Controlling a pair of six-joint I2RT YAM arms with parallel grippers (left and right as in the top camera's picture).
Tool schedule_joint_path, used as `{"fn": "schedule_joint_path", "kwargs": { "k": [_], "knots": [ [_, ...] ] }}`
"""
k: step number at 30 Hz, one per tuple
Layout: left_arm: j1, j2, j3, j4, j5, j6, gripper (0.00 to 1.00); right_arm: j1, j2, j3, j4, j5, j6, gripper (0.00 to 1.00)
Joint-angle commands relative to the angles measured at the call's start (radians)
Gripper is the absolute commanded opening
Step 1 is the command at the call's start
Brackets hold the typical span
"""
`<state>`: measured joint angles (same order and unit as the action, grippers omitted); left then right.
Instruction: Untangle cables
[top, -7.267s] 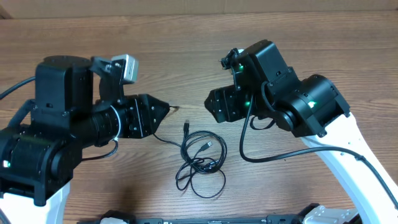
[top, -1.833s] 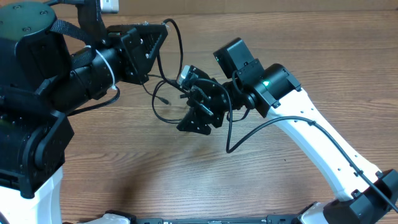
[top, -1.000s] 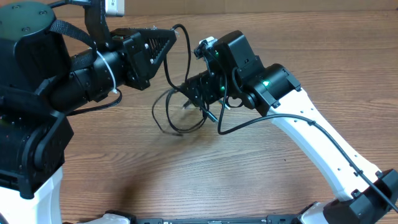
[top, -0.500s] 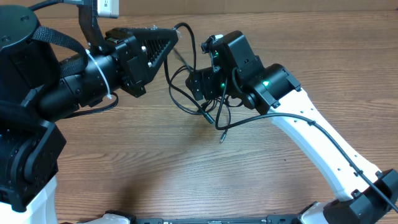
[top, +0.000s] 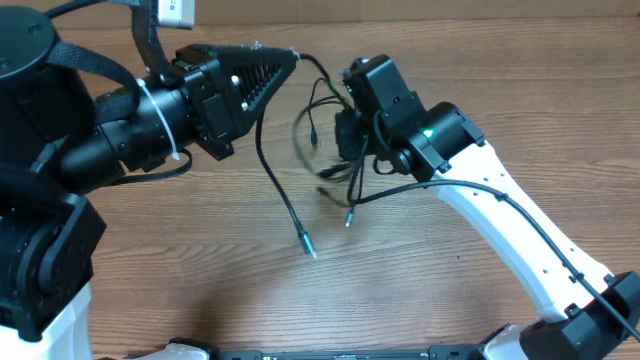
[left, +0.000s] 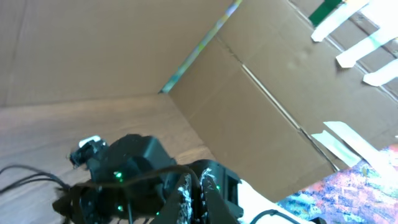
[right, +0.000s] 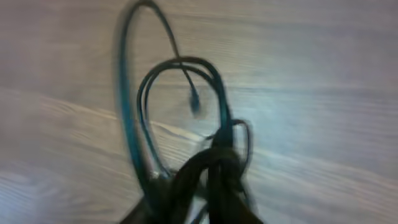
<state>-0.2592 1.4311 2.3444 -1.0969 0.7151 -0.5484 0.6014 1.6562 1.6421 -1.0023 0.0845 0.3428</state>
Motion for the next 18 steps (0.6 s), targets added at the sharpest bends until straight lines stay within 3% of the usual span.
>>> {"fn": "schedule_joint_path", "kwargs": {
  "k": [1,7,16,18],
  "knots": [
    [0.005,-0.047,0.041,0.035,0.034,-0.006,0.04,-0.046,0.017,-0.003,-0.027,0.080,0.027,0.25],
    [0.013,-0.067,0.055,0.055,0.006,-0.014,0.04,-0.113,0.045,-0.003,-0.082,0.080,0.027,0.25],
    [0.136,-0.077,0.148,0.057,0.009,-0.056,0.04,-0.187,0.058,-0.004,-0.091,0.084,0.023,0.27],
    [0.165,-0.077,0.182,0.056,0.011,-0.062,0.04,-0.206,0.058,-0.004,-0.092,0.092,0.024,0.21]
  ]
}}
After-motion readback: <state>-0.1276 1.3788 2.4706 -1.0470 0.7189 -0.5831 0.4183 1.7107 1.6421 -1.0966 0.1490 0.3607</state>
